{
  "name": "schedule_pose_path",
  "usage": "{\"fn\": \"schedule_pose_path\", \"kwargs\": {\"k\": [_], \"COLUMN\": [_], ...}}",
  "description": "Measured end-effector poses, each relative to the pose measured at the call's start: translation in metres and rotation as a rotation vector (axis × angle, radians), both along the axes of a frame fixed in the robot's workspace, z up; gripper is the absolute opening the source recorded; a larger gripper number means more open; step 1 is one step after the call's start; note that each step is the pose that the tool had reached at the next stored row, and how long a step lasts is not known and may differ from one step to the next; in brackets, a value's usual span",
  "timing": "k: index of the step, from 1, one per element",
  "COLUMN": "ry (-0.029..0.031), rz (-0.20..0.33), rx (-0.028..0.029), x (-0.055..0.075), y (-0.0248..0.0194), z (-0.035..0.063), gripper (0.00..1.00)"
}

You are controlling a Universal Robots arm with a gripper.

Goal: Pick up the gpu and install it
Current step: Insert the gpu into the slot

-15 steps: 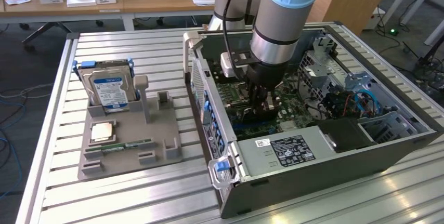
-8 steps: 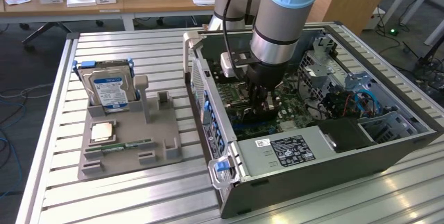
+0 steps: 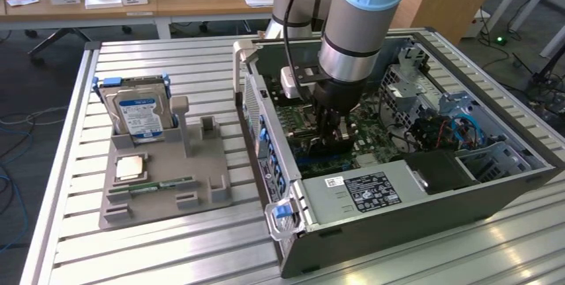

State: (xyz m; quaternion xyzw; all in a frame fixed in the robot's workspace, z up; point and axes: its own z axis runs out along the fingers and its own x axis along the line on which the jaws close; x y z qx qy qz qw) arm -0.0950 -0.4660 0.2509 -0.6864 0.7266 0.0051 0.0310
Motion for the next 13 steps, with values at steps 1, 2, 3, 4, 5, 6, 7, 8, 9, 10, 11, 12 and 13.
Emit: {"fn": "schedule_pose_path", "kwargs": {"k": [1, 2, 3, 4, 5, 6, 7, 8, 9, 10, 11, 12, 13], "ry": [0.0001, 0.0001, 0.0000, -0.0001, -0.0001, 0.0001, 0.0002, 0.0002, 0.0001, -0.0001, -0.0006, -0.0005, -0.0004], "rz": [0.000, 0.000, 0.000, 0.000, 0.000, 0.000, 0.000, 0.000, 0.000, 0.000, 0.000, 0.000, 0.000], "rx": [0.0000, 0.0000, 0.0002, 0.0003, 0.0002, -0.0002, -0.0002, -0.0001, 0.0000, 0.0003, 0.0011, 0.0010, 0.0008], "x": [0.0000, 0.0000, 0.0000, 0.0000, 0.0000, 0.0000, 0.0000, 0.0000, 0.0000, 0.0000, 0.0001, 0.0000, 0.0001], "y": [0.0000, 0.0000, 0.0000, 0.0000, 0.0001, 0.0000, 0.0000, 0.0000, 0.0000, 0.0000, 0.0001, 0.0001, 0.0001], "z": [0.0000, 0.0000, -0.0001, -0.0004, -0.0011, -0.0016, -0.0017, -0.0017, -0.0018, -0.0019, -0.0023, -0.0023, -0.0025], "gripper": [0.27, 0.27, 0.27, 0.27, 0.27, 0.27, 0.27, 0.27, 0.27, 0.27, 0.27, 0.27, 0.27]}}
